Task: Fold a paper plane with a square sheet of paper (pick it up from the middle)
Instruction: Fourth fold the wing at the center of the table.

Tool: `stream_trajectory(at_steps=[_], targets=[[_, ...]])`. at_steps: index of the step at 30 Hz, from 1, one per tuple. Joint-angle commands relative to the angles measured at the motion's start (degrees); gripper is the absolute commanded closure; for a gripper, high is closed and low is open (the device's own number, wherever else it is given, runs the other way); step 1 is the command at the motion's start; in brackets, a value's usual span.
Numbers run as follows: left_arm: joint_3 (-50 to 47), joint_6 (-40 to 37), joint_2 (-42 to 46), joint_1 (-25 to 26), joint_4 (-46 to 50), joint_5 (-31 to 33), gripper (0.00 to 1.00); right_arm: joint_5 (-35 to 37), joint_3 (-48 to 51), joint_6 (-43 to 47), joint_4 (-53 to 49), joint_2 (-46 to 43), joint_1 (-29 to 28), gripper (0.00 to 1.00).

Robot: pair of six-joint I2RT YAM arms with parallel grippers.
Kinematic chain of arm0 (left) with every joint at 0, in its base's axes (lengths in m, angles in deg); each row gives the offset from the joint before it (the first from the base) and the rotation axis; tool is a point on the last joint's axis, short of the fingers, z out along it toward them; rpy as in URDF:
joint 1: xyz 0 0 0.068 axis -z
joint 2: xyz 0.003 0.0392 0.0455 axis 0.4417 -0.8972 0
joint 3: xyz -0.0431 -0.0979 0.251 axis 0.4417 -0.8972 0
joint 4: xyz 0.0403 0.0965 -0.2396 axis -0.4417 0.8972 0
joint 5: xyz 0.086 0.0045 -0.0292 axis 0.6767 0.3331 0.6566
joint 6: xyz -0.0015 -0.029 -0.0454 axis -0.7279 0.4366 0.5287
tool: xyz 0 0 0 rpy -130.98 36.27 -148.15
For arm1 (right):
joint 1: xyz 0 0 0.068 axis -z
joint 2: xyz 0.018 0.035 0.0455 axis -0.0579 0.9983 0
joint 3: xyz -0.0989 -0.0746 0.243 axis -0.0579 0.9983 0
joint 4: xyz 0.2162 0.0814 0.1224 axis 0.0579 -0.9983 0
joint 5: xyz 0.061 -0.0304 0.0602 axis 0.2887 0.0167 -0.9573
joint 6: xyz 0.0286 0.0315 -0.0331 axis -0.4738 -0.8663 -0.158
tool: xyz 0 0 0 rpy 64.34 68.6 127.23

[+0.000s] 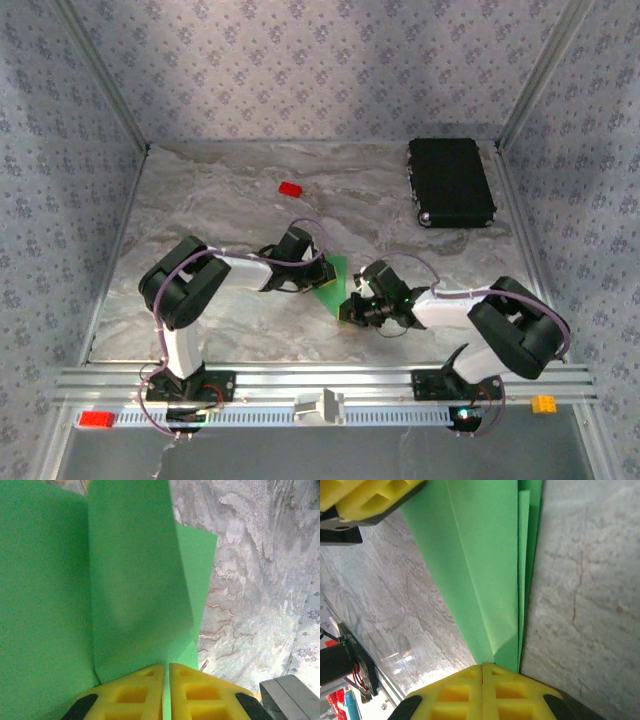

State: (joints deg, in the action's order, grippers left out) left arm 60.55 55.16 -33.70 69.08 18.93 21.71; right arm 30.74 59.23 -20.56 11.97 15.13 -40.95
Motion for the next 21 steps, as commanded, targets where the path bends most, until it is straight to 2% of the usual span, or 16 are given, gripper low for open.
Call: stream_trajectory(at_steps=[1,13,17,21], targets=[[-1.2,0.3,-1.1,-0.6,3.5,2.4,0.88,0.2,2.0,-1.6,-6.8,-0.8,-1.5,0.94],[-2.3,1.0,-0.5,-0.6,1.5,2.4,0.89,0.6,0.7,-2.8,-10.5,-6.7,-2.2,0.94],[-3.4,1.9,0.4,-0.5,0.2,3.1,0.89,1.7,-2.3,-0.6,-13.8,-10.9,0.4,0.94],[-4.8,3.3,1.5,0.1,-1.0,4.4,0.89,0.5,-5.4,0.8,-13.7,-8.7,3.4,0.94]])
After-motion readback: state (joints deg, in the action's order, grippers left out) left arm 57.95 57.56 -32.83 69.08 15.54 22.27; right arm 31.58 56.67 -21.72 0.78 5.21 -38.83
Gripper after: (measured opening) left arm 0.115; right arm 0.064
